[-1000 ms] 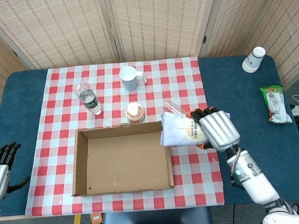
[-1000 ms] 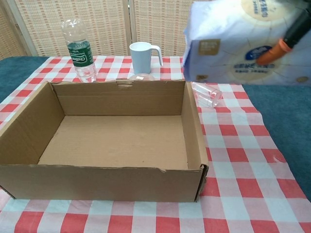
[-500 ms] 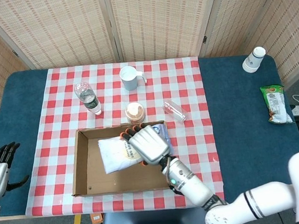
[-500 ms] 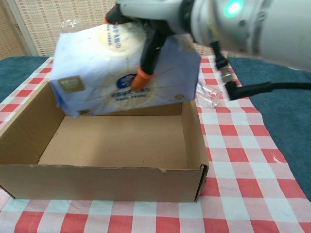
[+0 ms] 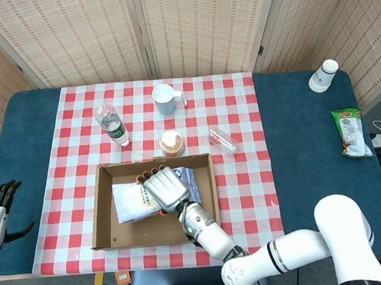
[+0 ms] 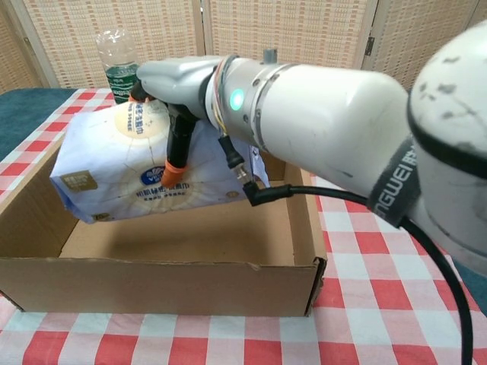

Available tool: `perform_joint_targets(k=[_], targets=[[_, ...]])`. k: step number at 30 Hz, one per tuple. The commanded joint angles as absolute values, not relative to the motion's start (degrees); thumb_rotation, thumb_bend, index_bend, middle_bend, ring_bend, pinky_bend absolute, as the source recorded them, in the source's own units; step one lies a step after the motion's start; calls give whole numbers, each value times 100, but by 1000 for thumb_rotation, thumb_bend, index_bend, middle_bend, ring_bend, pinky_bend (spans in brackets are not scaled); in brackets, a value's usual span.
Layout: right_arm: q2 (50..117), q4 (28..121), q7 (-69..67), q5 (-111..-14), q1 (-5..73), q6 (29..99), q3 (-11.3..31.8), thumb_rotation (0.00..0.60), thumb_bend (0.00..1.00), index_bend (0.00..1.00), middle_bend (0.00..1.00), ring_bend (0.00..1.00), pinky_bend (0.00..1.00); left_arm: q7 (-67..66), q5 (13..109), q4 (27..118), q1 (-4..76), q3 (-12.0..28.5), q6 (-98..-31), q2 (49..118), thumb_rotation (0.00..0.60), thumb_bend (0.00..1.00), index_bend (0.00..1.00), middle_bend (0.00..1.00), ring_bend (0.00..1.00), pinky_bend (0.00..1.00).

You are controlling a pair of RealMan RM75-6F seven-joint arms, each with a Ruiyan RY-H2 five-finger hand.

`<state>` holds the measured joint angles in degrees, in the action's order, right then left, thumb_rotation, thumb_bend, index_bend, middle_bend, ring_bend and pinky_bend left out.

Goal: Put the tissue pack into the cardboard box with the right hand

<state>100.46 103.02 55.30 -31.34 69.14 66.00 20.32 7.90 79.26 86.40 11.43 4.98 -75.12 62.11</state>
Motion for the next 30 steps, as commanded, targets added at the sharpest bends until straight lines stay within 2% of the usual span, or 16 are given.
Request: perform_joint_targets(k=[1, 3, 5, 8, 15, 19, 25, 30], targets=[[9946, 10324, 5432, -2837, 6977, 6326, 2002, 600, 0, 313, 312, 201, 413, 817, 7935, 8640, 1140, 490, -7508, 6193, 600, 202, 94, 37, 0, 110], [9834, 10390, 5463, -2656, 7033, 6265, 2011, 600, 0, 145, 208, 72, 246, 839, 7941, 8639, 1132, 495, -7531, 6189, 600, 201, 94, 37, 0, 109], [9753, 10442, 5439, -2596, 7064, 6252, 2029, 600, 0, 23, 95, 4, 113, 844, 7940, 8639, 1130, 495, -7534, 6189, 600, 202, 94, 37, 0, 109], [9631, 10522, 5359, -2551, 7089, 6254, 2020, 600, 0, 0, 18, 0, 7, 822, 7938, 8647, 1133, 480, -7508, 6184, 600, 203, 95, 37, 0, 109], [9373, 10776, 5189, -2743, 7021, 6461, 1888, 600, 0, 0, 0, 0, 0, 774, 7930, 8658, 1128, 485, -7530, 6193, 600, 203, 94, 36, 0, 109], [8978, 11271, 5118, -3072, 6817, 6822, 1794, 600, 0, 0, 0, 0, 0, 734, 7909, 8644, 1140, 487, -7502, 6200, 600, 202, 95, 37, 0, 109], [7663, 12712, 5178, -3507, 6137, 7589, 1365, 600, 0, 0, 0, 0, 0, 652, 7924, 8665, 1137, 478, -7525, 6202, 600, 202, 95, 36, 0, 109], [6389, 13499, 4547, -5120, 4942, 8343, 513, 600, 0, 0, 0, 0, 0, 520, 7930, 8701, 1111, 466, -7586, 6216, 600, 202, 95, 36, 0, 109]])
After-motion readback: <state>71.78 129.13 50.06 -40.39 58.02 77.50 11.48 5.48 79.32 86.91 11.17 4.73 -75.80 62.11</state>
